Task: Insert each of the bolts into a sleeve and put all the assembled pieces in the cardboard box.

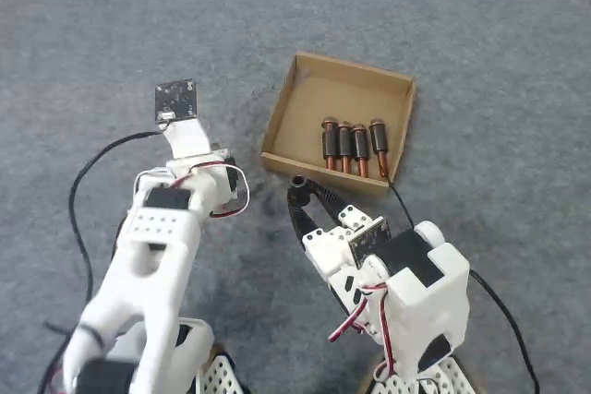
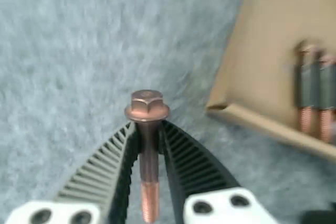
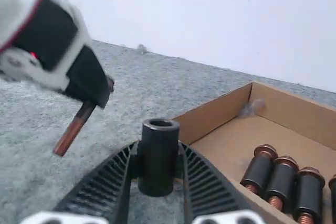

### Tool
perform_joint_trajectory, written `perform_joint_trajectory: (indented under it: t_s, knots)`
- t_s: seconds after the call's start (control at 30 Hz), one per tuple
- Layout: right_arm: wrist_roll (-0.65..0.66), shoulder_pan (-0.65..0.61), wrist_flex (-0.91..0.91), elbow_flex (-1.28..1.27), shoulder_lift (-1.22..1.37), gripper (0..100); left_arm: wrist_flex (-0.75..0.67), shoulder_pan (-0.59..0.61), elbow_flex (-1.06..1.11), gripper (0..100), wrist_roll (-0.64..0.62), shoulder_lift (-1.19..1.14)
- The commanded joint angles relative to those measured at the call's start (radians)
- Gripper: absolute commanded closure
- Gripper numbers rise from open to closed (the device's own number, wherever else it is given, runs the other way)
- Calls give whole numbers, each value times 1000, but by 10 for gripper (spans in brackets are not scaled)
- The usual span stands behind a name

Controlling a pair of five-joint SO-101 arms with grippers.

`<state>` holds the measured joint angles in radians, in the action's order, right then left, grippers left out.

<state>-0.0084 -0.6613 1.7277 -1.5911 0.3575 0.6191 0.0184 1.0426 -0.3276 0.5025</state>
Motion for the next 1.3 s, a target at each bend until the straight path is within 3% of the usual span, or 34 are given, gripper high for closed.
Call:
perform_joint_trajectory:
  t_s: [0.0,0.17,0.4,0.67,0.9,1.03,1.27]
  knots:
    - [14,-16,24,-29,-50,992,-31,-69,24,988,6,224]
    - [15,-25,22,-29,-50,992,-84,-193,94,988,6,393]
    - [15,-27,22,-29,-50,992,-245,-224,292,988,2,674]
    - [15,-81,-7,-29,-50,992,-245,-224,440,988,-265,956]
    - [15,-85,-31,-29,-50,992,-241,-238,591,988,-264,1188]
    - [17,-87,-44,-28,-50,992,-91,-313,627,988,-259,1324]
    - [18,-99,-58,-29,-50,992,-58,-325,615,988,-218,1321]
